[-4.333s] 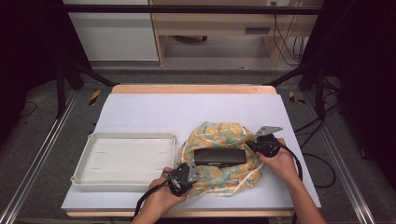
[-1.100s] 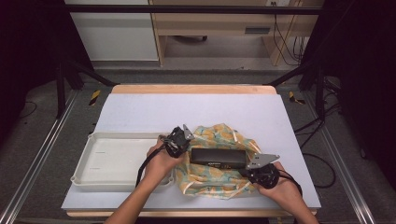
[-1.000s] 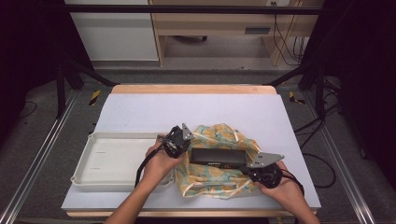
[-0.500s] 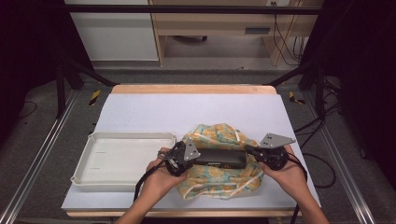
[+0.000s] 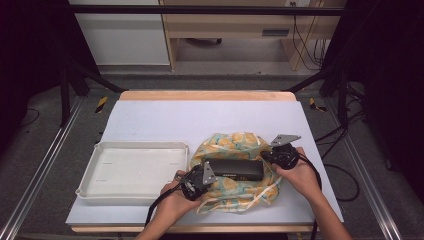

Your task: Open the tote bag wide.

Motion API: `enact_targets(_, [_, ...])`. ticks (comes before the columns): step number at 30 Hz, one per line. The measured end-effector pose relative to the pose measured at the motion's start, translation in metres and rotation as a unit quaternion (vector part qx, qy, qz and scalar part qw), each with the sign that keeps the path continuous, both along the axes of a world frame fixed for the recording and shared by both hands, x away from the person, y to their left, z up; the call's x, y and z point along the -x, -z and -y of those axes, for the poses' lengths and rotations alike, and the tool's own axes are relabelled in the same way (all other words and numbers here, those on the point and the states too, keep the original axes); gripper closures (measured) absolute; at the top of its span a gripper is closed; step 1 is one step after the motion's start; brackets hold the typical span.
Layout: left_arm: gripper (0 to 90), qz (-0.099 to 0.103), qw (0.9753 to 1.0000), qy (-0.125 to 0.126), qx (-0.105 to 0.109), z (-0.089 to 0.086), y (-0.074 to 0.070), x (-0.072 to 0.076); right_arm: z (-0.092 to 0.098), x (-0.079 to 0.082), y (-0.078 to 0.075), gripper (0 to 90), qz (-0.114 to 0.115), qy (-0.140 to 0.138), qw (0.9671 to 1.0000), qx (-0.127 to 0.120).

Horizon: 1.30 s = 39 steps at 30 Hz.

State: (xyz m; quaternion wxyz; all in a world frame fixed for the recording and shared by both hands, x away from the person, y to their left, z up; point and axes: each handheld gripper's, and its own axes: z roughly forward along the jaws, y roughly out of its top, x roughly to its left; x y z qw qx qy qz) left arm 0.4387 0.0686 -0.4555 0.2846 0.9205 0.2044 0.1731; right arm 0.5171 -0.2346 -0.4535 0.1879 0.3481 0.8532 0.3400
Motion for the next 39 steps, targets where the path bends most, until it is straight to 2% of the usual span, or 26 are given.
enact_targets(6, [89.7,-0.012,0.9999,0.004,-0.008,0.0,0.005,0.002,0.01,-0.012,0.01,90.0,-0.022,0.022,0.9995,0.008])
enact_targets(8, [89.9,-0.015,0.9997,0.006,-0.016,0.0,0.008,0.002,0.012,-0.014,0.013,90.0,-0.021,0.026,0.9993,0.015])
enact_targets(11, [90.0,-0.019,0.9997,0.006,-0.013,-0.001,0.009,0.003,0.013,-0.014,0.014,90.0,-0.02,0.027,0.9992,0.022])
enact_targets(16, [89.9,-0.018,0.9998,0.006,-0.008,-0.002,0.008,0.005,0.013,-0.013,0.013,90.0,-0.017,0.028,0.9994,0.014])
enact_targets(19, [89.8,-0.014,0.9999,0.003,0.003,-0.004,0.004,0.006,0.013,-0.008,0.006,90.0,-0.009,0.023,0.9997,0.001])
enact_targets(26, [89.2,-0.01,0.9994,0.004,0.034,-0.012,-0.012,0.007,0.014,0.018,-0.025,90.0,0.027,0.002,0.9992,-0.029])
enact_targets(30, [88.1,-0.005,0.9987,0.005,0.05,-0.015,-0.024,0.007,0.011,0.031,-0.04,90.0,0.036,-0.024,0.9987,-0.029])
enact_targets(35, [83.1,-0.001,0.9978,0.01,0.065,-0.016,-0.042,0.0,0.006,0.036,-0.051,85.9,0.03,-0.054,0.9979,-0.02])
enact_targets(37, [78.5,-0.002,0.9983,0.016,0.055,-0.015,-0.05,-0.005,0.004,0.036,-0.054,81.8,0.024,-0.062,0.9976,-0.016])
enact_targets(39, [70.1,-0.002,0.999,0.019,0.041,-0.014,-0.057,-0.012,0.001,0.035,-0.056,77.3,0.019,-0.075,0.997,-0.005])
